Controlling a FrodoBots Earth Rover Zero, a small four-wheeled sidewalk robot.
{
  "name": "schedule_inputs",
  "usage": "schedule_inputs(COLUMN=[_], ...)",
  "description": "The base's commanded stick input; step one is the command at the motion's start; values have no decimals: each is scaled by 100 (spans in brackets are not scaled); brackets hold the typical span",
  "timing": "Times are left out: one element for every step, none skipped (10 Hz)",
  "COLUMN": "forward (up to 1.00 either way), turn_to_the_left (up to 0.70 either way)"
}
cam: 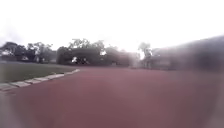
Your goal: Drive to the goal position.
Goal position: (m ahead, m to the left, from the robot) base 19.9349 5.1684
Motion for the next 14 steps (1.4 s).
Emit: schedule_inputs(forward=[70,70,70,70,70,70,70,70,70,70,70,70,70,70], turn_to_the_left=[-29,-24,-7,0,0,0,0,0,2,2,2,2,2,1])
